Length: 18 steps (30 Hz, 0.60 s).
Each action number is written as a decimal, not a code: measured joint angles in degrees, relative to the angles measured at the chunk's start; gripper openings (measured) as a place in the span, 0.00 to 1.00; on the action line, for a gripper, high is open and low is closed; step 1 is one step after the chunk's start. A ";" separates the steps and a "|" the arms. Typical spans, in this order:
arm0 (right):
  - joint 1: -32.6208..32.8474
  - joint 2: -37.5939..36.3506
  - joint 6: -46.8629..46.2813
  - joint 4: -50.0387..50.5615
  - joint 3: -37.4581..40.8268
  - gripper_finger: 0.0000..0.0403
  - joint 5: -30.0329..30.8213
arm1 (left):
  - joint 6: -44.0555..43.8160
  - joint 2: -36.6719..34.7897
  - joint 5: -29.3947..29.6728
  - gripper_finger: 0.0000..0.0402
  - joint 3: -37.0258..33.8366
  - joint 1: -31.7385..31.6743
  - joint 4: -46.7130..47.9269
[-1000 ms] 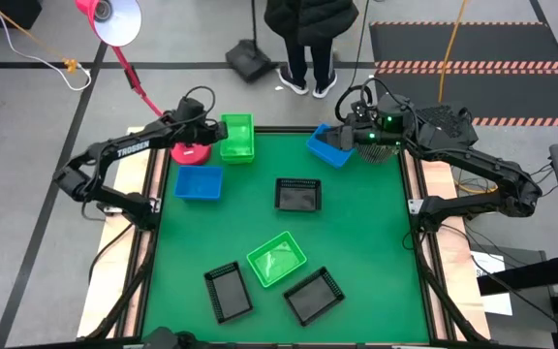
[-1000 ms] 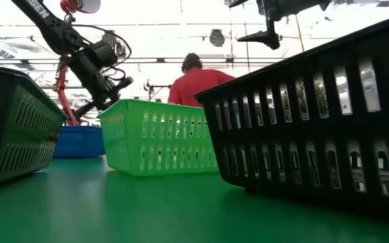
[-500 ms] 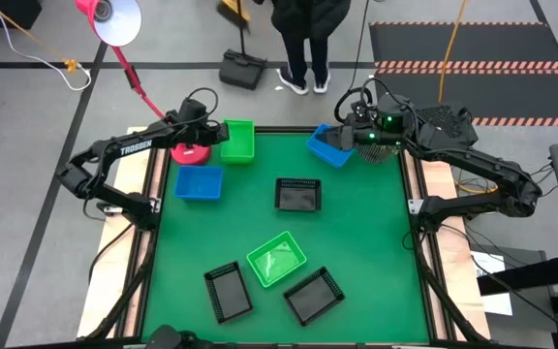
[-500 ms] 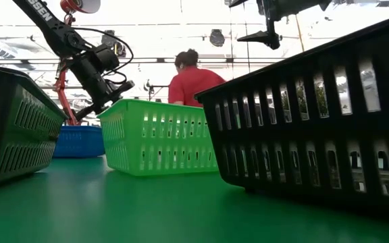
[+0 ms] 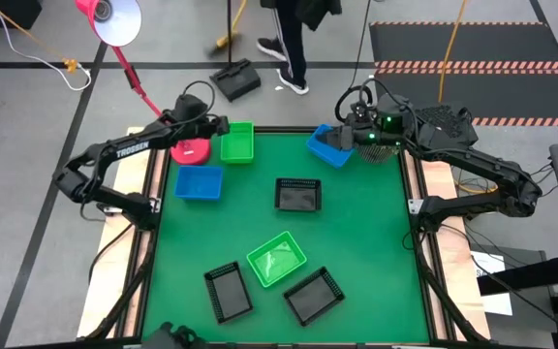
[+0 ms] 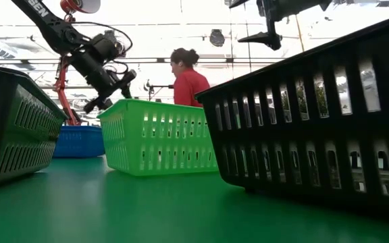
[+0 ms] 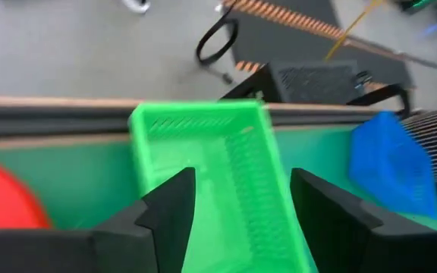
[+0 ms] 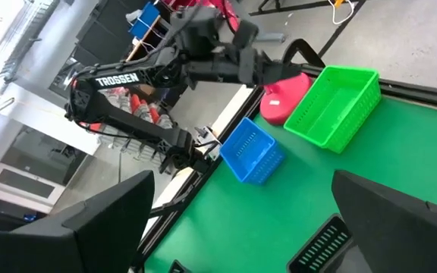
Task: Stack baskets by color
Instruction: Stack the bottom left black bin on the top black bin
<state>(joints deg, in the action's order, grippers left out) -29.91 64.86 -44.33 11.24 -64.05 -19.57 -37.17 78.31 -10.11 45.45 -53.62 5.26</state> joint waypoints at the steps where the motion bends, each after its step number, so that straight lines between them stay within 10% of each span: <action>1: 0.09 -0.01 -0.01 0.28 0.00 0.98 0.00 | 0.30 -0.77 -0.04 0.54 0.00 0.35 -0.58; 18: 4.15 -0.07 7.85 14.19 0.00 0.98 0.35 | 5.05 -15.61 3.94 0.31 0.09 25.71 -2.45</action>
<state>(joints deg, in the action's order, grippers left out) -25.76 64.79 -36.48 25.42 -64.05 -19.22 -32.12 62.70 -6.16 45.54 -27.92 2.81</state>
